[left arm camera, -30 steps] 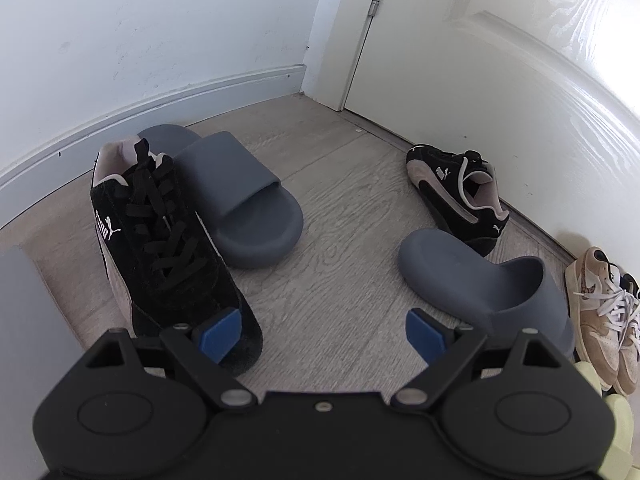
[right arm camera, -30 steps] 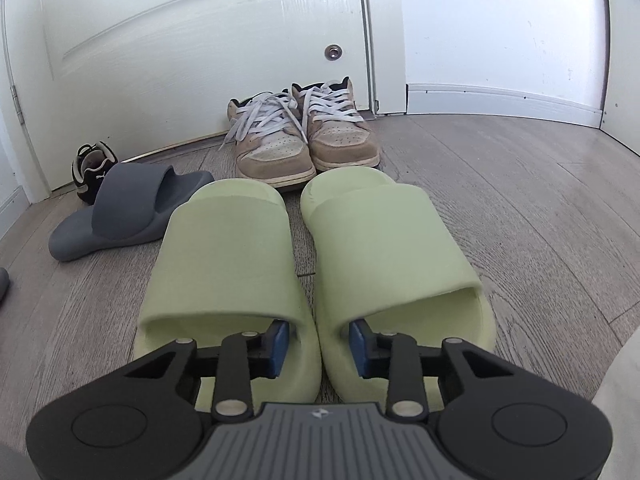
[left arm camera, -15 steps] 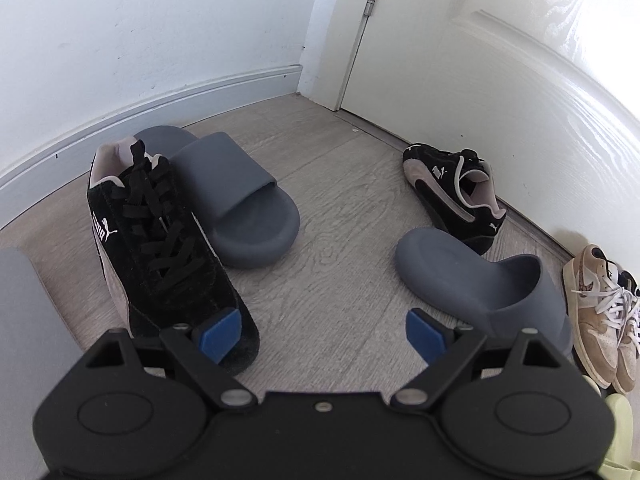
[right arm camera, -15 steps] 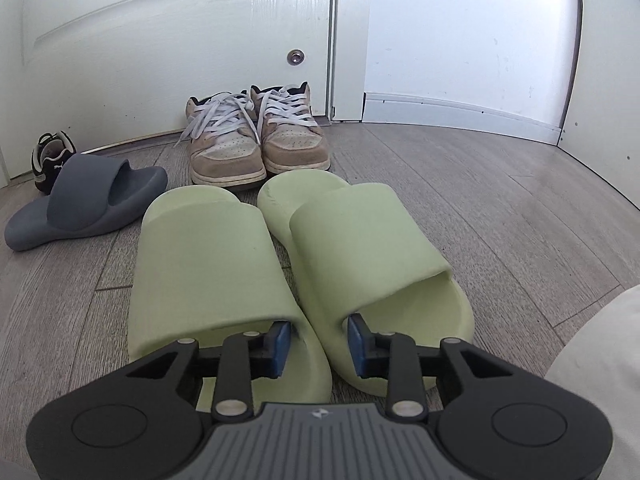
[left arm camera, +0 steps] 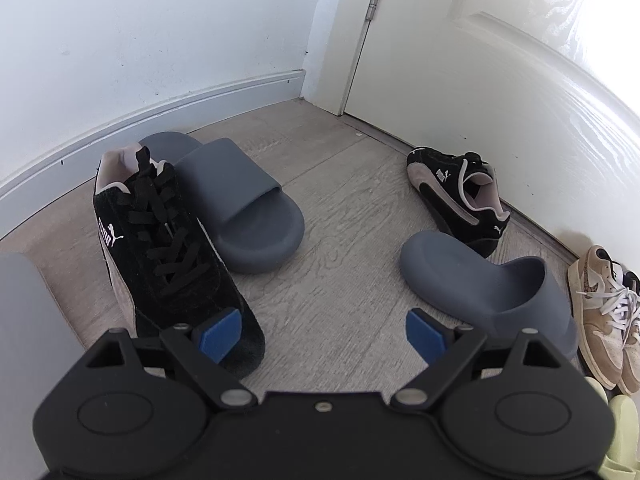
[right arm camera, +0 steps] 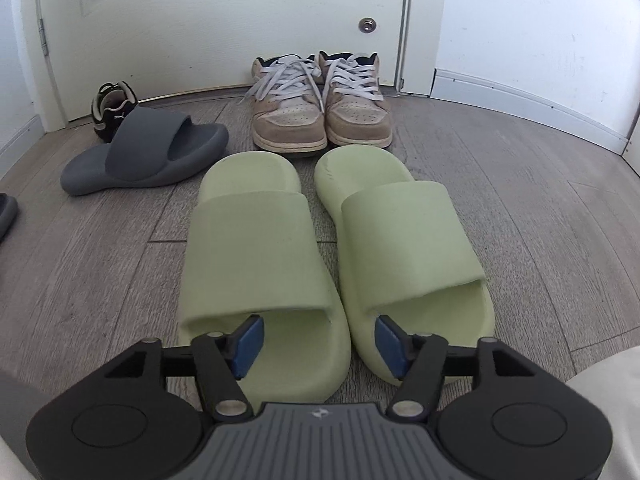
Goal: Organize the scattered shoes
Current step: 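Grasp the black Puma sneaker with the left gripper while the right gripper opens and withdraws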
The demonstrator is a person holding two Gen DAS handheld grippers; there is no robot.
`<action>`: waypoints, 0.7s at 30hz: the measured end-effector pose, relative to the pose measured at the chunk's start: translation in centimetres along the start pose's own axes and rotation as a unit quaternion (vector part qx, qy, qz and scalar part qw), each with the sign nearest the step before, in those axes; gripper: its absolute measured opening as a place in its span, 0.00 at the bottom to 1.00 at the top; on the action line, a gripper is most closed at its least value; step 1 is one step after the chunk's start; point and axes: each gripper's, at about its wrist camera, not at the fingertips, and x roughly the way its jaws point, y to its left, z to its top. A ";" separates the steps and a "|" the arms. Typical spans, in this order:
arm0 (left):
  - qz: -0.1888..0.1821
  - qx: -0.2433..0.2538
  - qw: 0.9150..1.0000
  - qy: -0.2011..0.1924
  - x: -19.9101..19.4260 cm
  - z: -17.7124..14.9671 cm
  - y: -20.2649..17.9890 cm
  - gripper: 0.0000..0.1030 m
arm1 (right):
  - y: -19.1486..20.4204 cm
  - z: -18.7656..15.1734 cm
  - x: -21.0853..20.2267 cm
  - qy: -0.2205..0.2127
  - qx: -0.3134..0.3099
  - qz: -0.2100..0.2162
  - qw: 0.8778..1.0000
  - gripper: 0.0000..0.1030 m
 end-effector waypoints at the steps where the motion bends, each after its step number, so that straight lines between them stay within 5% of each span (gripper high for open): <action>1: 0.005 -0.006 1.000 -0.004 -0.1 0.1 0.2 0.88 | 0.2 -0.1 -0.3 0.000 -0.005 0.004 1.000 0.73; 6: 0.072 -0.061 0.995 -0.033 -0.6 0.5 2.2 0.88 | 0.7 -0.3 -1.8 0.002 -0.008 0.023 1.000 0.80; 13: 0.149 -0.209 0.966 -0.011 0.3 0.9 7.9 0.88 | 1.5 -0.6 -2.4 -0.004 -0.016 0.040 0.999 0.83; 16: 0.202 -0.210 0.957 0.004 1.8 1.3 8.4 0.88 | 2.1 -0.9 -2.3 0.002 -0.021 0.055 0.998 0.83; 21: 0.207 -0.170 0.963 0.006 3.9 2.0 7.2 0.88 | 3.4 -1.3 -2.3 0.007 -0.033 0.068 0.997 0.83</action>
